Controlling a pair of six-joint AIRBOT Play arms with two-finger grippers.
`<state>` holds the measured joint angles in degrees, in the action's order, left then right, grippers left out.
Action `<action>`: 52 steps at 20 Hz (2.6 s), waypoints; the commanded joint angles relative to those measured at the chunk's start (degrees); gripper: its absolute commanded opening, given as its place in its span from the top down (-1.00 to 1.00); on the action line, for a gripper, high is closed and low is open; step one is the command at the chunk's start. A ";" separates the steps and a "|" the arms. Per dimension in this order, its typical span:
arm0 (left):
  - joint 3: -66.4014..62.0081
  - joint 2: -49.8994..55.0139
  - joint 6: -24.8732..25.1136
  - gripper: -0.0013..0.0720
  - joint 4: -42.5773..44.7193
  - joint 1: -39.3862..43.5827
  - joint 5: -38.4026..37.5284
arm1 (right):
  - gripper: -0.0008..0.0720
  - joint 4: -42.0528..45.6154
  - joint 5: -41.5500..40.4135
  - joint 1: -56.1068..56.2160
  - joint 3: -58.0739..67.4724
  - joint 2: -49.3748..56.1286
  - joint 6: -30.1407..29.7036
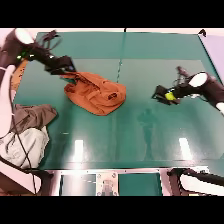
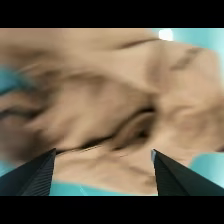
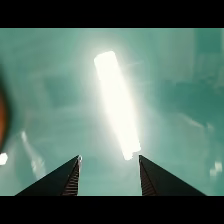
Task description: Fold the shirts.
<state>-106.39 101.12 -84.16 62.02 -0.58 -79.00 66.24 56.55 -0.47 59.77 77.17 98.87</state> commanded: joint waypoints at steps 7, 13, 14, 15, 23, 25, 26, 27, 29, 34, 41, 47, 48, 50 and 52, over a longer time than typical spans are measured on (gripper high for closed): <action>13.20 2.62 5.27 -1.00 -7.21 -3.91 25.31 | -0.39 -28.22 -6.51 9.22 11.37 20.13 -16.68; 13.18 6.82 6.73 -0.85 -8.09 -1.25 37.53 | 0.11 -30.27 0.15 10.54 22.88 31.58 -17.38; 13.18 6.99 6.71 -0.85 -8.72 -1.25 38.34 | 0.29 -30.27 0.24 10.64 23.26 32.00 -18.21; 13.18 7.08 6.86 -0.83 -8.85 -1.25 38.23 | 0.80 -30.27 0.50 10.60 23.37 32.04 -19.10; 8.81 6.34 10.12 -0.82 -7.10 -4.17 19.23 | 0.93 -7.63 10.80 0.20 27.10 26.60 -16.04; 8.44 6.32 10.12 -0.82 -8.04 -3.98 14.69 | 0.93 -5.33 10.93 -4.13 27.12 25.62 -16.50; 8.50 6.34 10.10 -0.82 -8.94 -3.56 12.46 | 0.93 -5.07 11.08 -6.03 26.99 25.68 -17.49; 8.63 6.34 10.01 -0.82 -8.94 -2.71 11.34 | 0.93 -5.07 11.10 -7.61 26.71 25.68 -19.87; 9.22 6.40 9.01 -0.82 -9.01 -0.37 11.63 | 0.93 -5.11 11.50 -9.16 26.67 25.66 -22.43; 12.22 6.51 6.12 -0.82 -8.85 7.76 34.16 | 0.93 -5.35 13.25 -8.61 26.67 25.66 -24.57; 12.24 11.61 4.94 -0.82 -10.60 10.64 46.97 | 0.93 -5.57 13.62 -7.15 26.71 25.66 -24.59; 12.24 12.17 6.34 0.01 -9.73 10.64 48.50 | 0.93 -5.57 13.60 -7.15 26.71 25.66 -24.59; 12.24 12.17 6.97 0.69 -9.46 10.64 47.74 | 0.92 -5.57 13.60 -7.15 26.71 25.66 -24.57; 12.24 12.15 8.04 0.90 -9.27 10.64 46.88 | 0.93 -5.57 13.60 -7.15 26.71 25.66 -24.57; 12.04 11.82 8.15 0.90 -9.25 10.36 46.23 | 0.92 -5.57 13.60 -7.19 26.71 25.66 -24.57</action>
<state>-94.21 113.14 -76.99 52.42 10.02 -31.79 60.69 70.13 -7.64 86.43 102.87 74.30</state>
